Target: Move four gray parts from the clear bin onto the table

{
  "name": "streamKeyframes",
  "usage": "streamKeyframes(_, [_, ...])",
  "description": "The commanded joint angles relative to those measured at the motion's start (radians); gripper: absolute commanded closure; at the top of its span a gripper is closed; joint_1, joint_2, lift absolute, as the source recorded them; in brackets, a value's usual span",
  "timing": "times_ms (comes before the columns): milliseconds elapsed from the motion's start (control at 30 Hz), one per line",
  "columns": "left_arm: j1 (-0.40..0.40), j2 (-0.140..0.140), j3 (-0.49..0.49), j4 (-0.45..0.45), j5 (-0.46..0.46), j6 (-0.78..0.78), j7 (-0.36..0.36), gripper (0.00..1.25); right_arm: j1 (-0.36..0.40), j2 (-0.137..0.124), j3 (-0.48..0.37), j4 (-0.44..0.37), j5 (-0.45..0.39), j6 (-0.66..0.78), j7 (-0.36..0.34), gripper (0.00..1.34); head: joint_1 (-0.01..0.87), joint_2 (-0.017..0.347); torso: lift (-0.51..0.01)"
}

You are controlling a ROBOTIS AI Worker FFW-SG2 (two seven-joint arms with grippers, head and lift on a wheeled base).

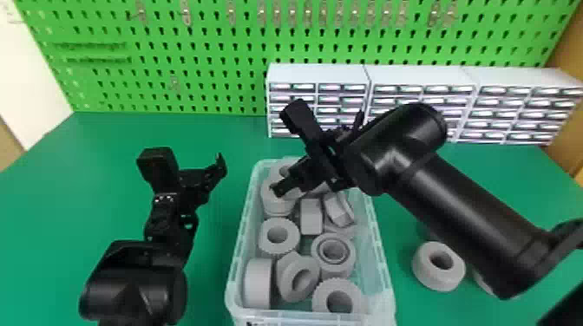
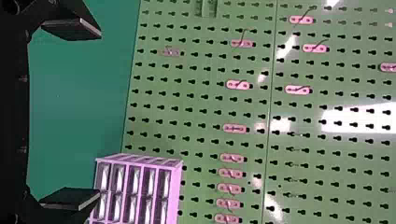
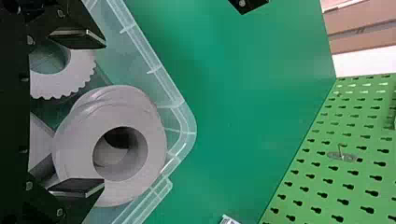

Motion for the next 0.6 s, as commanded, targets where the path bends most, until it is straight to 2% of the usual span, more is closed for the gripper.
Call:
streamKeyframes(0, [-0.001,0.0,0.0,0.0,0.001,0.0,0.0,0.1,-0.005,0.002,0.016,0.017,0.007,-0.033,0.014,0.24,0.693,0.072,-0.052])
streamKeyframes(567, [-0.001,0.0,0.0,0.0,0.006,-0.003,0.0,0.1,0.004,0.004,0.04,0.089,0.039,-0.126,0.077,0.24,0.693,0.072,-0.052])
